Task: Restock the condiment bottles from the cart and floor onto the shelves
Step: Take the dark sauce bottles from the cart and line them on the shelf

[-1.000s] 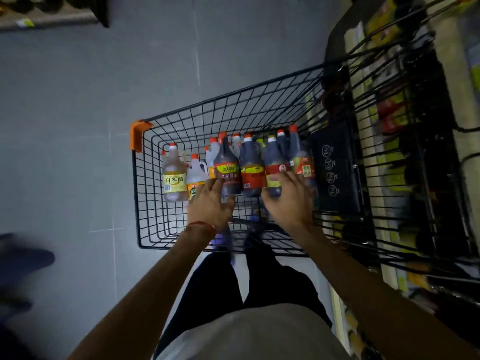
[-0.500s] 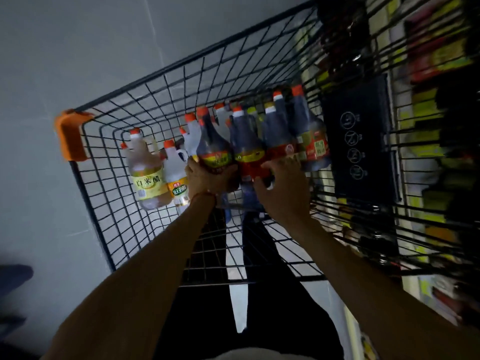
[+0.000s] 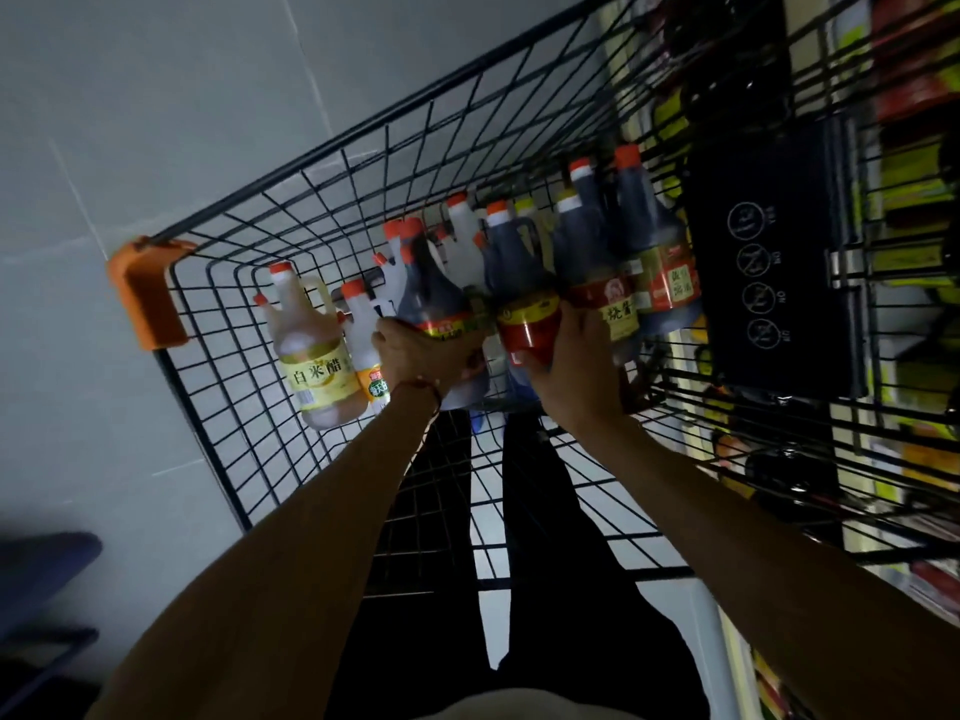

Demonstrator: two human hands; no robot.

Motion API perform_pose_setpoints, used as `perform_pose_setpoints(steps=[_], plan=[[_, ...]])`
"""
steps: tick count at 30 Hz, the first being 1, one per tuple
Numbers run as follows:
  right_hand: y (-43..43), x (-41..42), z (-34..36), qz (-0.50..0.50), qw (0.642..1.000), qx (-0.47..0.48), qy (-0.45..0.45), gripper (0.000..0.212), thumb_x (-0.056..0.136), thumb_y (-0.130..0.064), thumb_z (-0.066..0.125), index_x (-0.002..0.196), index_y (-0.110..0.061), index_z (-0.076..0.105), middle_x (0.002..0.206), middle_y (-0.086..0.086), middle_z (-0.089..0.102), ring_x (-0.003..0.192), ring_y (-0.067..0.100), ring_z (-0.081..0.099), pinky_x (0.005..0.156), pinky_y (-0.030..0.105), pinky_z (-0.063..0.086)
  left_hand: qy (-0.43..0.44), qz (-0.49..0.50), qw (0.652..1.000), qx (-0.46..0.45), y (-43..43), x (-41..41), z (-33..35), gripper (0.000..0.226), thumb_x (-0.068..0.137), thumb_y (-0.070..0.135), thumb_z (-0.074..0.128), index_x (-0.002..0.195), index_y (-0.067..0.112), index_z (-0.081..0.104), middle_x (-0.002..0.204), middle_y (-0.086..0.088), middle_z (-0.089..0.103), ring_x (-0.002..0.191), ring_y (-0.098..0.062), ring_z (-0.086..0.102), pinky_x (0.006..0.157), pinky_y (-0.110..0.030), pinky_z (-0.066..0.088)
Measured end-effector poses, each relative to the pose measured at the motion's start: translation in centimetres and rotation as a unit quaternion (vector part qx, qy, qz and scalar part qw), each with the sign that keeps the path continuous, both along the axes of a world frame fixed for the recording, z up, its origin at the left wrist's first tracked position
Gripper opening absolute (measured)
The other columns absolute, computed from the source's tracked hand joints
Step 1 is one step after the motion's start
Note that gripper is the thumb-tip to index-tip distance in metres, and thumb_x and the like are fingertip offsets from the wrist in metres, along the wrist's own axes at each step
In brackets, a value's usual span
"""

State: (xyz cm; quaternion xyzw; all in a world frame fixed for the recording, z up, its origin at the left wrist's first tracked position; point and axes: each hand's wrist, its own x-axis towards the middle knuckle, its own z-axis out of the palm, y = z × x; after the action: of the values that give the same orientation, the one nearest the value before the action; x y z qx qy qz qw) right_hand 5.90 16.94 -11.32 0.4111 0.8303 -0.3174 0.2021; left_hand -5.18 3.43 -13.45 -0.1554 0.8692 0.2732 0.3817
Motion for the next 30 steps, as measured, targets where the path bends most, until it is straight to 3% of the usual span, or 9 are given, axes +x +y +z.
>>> perform_pose_setpoints(steps=[5,11,18,21,23,24,26,28,30], plan=[[-0.5,-1.1,-0.5,-0.033,0.999,0.001,-0.013,0.095,0.072,-0.049,0.091,0.143,-0.008,0.044,0.139,0.016,0.044,0.125,0.033,0.050,0.103,0.042,0.046,0.004,-0.004,1.000,-0.012,-2.1,-0.5,0.2,0.098,0.061,0.054,0.093,0.128,0.006,0.040,0.124,-0.010,0.050,0.107,-0.025,0.054,0.085,-0.035,0.049],[-2.0,-1.6,-1.7,-0.099,0.993,-0.061,0.027,0.107,0.075,-0.029,0.093,0.156,-0.007,0.026,0.146,0.015,0.049,0.129,0.035,0.056,0.102,0.040,0.049,0.005,-0.020,1.000,0.009,-3.0,-1.1,0.8,0.102,0.060,0.053,0.095,0.131,0.006,0.039,0.114,-0.005,0.052,0.100,-0.024,0.054,0.090,-0.040,0.054],[-2.5,-2.1,-3.0,-0.166,0.982,-0.075,0.038,0.110,0.066,-0.020,0.097,0.151,-0.009,0.028,0.142,0.011,0.055,0.126,0.032,0.059,0.095,0.033,0.047,-0.020,-0.005,1.000,0.014,-4.7,-1.1,0.8,0.098,0.063,0.057,0.092,0.132,0.011,0.040,0.115,-0.001,0.053,0.104,-0.025,0.058,0.090,-0.040,0.054],[-2.4,-2.5,-3.5,-0.184,0.977,-0.101,0.035,0.111,0.059,-0.019,0.100,0.143,-0.009,0.029,0.138,0.010,0.058,0.123,0.029,0.062,0.095,0.031,0.048,-0.033,-0.004,0.999,0.006,-5.2,-0.9,1.6,0.112,0.047,0.068,0.089,0.133,0.013,0.041,0.116,-0.001,0.055,0.104,-0.026,0.060,0.091,-0.044,0.057],[-2.3,-2.5,-3.7,-0.195,0.974,-0.109,0.039,0.113,0.055,-0.020,0.102,0.145,-0.011,0.034,0.136,0.005,0.061,0.120,0.024,0.063,0.099,0.033,0.053,-0.035,-0.012,0.999,0.010,-5.6,-0.9,1.9,0.125,0.033,0.079,0.077,0.134,0.014,0.041,0.120,-0.002,0.058,0.105,-0.027,0.062,0.091,-0.044,0.057],[-2.2,-2.5,-3.7,-0.202,0.971,-0.120,0.036,0.111,0.055,-0.019,0.102,0.146,-0.012,0.038,0.132,0.001,0.062,0.115,0.019,0.062,0.096,0.027,0.054,-0.038,-0.020,0.999,0.011,-5.7,-0.8,2.3,0.125,0.034,0.079,0.077,0.135,0.014,0.041,0.121,-0.002,0.058,0.106,-0.028,0.062,0.091,-0.043,0.057],[-1.8,-2.6,-3.2,-0.217,0.965,-0.146,0.028,0.101,0.059,-0.013,0.100,0.143,-0.012,0.044,0.117,-0.006,0.061,0.106,0.013,0.060,0.079,0.009,0.047,-0.043,-0.039,0.998,0.005,-6.0,-0.6,3.0,0.111,0.050,0.067,0.089,0.134,0.013,0.042,0.119,-0.002,0.058,0.108,-0.030,0.063,0.088,-0.039,0.055],[-1.6,-2.5,-2.7,-0.232,0.957,-0.174,0.028,0.091,0.061,-0.008,0.098,0.138,-0.014,0.049,0.114,-0.005,0.062,0.108,0.017,0.062,0.080,0.015,0.045,-0.042,-0.056,0.998,0.006,-6.3,-0.4,3.2,0.093,0.064,0.053,0.092,0.131,0.011,0.044,0.116,-0.003,0.060,0.106,-0.029,0.064,0.082,-0.033,0.052],[-1.8,-1.8,-2.1,-0.252,0.950,-0.181,0.032,0.085,0.061,-0.007,0.098,0.132,-0.017,0.052,0.116,-0.003,0.064,0.111,0.021,0.063,0.087,0.026,0.047,-0.055,-0.069,0.996,0.021,-6.1,-0.5,3.8,0.073,0.073,0.039,0.091,0.124,0.010,0.047,0.101,0.002,0.059,0.090,-0.017,0.065,0.069,-0.016,0.049]])
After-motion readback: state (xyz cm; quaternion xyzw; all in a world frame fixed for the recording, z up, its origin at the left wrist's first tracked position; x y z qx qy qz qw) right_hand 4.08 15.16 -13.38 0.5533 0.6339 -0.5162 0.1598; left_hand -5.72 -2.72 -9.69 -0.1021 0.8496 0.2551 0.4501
